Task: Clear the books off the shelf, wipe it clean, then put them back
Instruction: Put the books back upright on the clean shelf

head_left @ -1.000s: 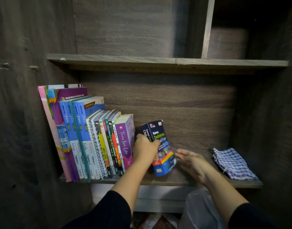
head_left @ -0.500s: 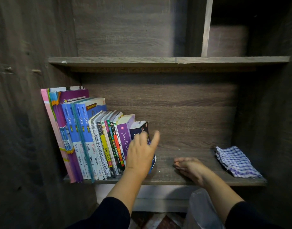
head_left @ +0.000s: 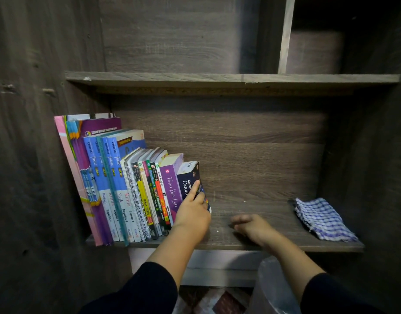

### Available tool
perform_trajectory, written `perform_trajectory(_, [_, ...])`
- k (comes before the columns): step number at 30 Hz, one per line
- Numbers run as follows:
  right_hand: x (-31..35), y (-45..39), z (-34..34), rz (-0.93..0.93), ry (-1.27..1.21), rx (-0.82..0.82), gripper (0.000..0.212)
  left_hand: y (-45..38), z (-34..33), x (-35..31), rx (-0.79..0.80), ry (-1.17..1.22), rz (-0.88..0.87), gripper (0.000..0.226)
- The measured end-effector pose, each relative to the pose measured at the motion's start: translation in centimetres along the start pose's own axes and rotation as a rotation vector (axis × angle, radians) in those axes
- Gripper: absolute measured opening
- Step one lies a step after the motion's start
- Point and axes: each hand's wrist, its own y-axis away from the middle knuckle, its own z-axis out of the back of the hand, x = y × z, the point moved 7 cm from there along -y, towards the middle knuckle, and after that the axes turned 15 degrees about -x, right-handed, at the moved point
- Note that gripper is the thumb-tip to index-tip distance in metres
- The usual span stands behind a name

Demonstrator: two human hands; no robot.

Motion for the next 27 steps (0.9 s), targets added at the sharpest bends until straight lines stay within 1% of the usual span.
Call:
perform_trajectory(2, [0.4, 0.1, -1.5, 0.124, 0.208, 0.063, 0.039, 0.0, 0.2, 0.1, -0.016, 0.000, -0.005, 0.038])
perform_trajectory(5, [0.6, 0.1, -2.7, 0.333, 0.612, 0.073, 0.042, 0.2, 0.5, 0.3, -0.029, 0.010, -0.015, 0.037])
perform_trajectory(6, [0.5, 0.0, -3.0, 0.377, 0.705, 0.083, 0.042, 0.2, 0.5, 0.3, -0.030, 0.018, -0.018, 0.036])
perform_trajectory(7, [0.4, 0.2, -3.2, 0.371, 0.730, 0.093, 0.041, 0.3, 0.6, 0.3, -0.030, 0.023, -0.017, 0.036])
perform_trajectory(8, [0.3, 0.2, -3.4, 0.359, 0.716, 0.092, 0.041, 0.3, 0.6, 0.4, -0.030, 0.027, -0.016, 0.036])
perform_trajectory(9, [0.3, 0.1, -3.4, 0.331, 0.654, 0.090, 0.045, 0.3, 0.7, 0.4, -0.033, 0.031, -0.016, 0.035])
perform_trajectory(10, [0.4, -0.1, -3.4, 0.306, 0.576, 0.085, 0.052, 0.3, 0.7, 0.4, -0.035, 0.033, -0.015, 0.035])
perform_trajectory(11, [0.2, -0.3, -3.4, 0.264, 0.462, 0.071, 0.054, 0.4, 0.7, 0.4, -0.032, 0.035, -0.012, 0.035])
perform_trajectory(13, [0.2, -0.7, -3.0, 0.190, 0.240, 0.029, 0.050, 0.4, 0.6, 0.4, -0.027, 0.040, -0.007, 0.034])
perform_trajectory(14, [0.4, -0.5, -2.6, 0.156, 0.185, 0.010, 0.052, 0.3, 0.6, 0.4, -0.026, 0.042, -0.003, 0.034])
perform_trajectory(15, [0.5, -0.3, -2.4, 0.133, 0.163, 0.010, 0.051, 0.3, 0.6, 0.5, -0.024, 0.042, 0.002, 0.035])
perform_trajectory(19, [0.5, 0.0, -2.4, 0.126, 0.140, 0.051, 0.033, 0.1, 0.5, 0.5, -0.006, 0.044, 0.029, 0.036])
perform_trajectory(22, [0.2, 0.0, -2.2, 0.090, 0.127, 0.049, 0.034, -0.4, 0.7, 0.3, 0.003, 0.070, 0.067, 0.034])
perform_trajectory(24, [0.2, 0.2, -1.7, 0.072, 0.090, 0.051, 0.032, -0.8, 1.4, 0.0, -0.018, 0.119, 0.087, 0.032])
perform_trajectory(27, [0.1, 0.3, -0.4, 0.066, 0.058, 0.014, 0.026, -1.4, 2.4, -1.0, -0.057, 0.195, 0.055, 0.032])
